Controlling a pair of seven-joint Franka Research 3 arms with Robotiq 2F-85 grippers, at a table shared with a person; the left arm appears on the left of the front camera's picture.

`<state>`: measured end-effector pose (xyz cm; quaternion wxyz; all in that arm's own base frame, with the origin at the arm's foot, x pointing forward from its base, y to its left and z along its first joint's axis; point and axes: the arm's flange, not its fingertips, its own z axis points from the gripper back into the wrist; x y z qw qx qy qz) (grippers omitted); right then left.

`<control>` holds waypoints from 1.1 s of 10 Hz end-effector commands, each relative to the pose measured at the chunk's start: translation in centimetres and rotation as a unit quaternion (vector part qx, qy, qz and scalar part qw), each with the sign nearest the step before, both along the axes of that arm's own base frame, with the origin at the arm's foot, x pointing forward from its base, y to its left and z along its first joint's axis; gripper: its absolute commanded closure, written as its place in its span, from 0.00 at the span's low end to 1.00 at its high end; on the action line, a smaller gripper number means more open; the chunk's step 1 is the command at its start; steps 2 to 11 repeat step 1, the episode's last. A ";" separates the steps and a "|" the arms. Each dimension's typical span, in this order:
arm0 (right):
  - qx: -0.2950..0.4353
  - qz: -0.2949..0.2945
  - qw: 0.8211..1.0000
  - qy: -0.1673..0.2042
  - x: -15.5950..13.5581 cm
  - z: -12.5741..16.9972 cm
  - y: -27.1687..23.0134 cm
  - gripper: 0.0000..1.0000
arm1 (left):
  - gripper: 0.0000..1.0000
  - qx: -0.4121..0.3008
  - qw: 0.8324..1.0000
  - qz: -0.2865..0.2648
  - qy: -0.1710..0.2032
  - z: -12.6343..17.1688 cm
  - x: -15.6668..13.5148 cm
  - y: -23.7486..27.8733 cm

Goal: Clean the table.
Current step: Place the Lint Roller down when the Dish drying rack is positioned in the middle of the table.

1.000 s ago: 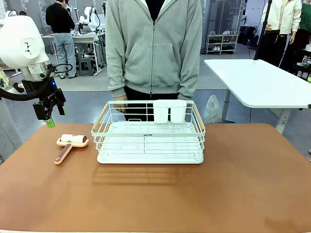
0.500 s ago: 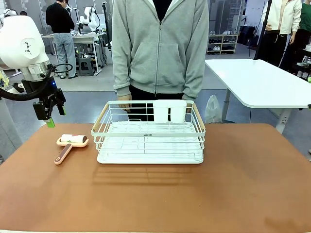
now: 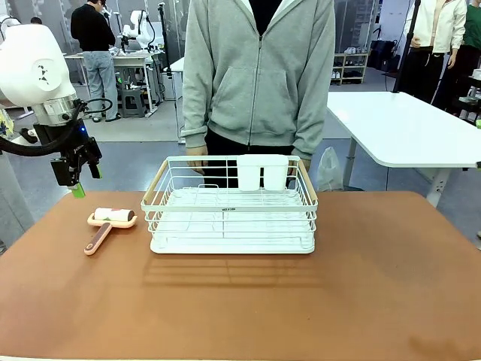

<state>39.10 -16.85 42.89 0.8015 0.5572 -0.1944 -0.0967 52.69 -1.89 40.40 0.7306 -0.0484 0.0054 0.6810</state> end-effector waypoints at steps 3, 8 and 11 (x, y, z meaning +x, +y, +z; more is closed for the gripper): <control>0.004 0.001 1.000 -0.004 -0.1 0.2 0.0 0.00 | 0.00 0.000 1.000 0.001 -0.001 0.1 -0.1 0.1; 0.004 0.001 1.000 -0.004 -0.1 0.2 0.0 0.00 | 0.00 0.000 1.000 0.001 -0.001 0.1 -0.1 0.1; 0.004 0.001 1.000 -0.004 -0.1 0.2 0.0 0.00 | 0.00 0.000 1.000 0.001 -0.001 0.1 -0.1 0.1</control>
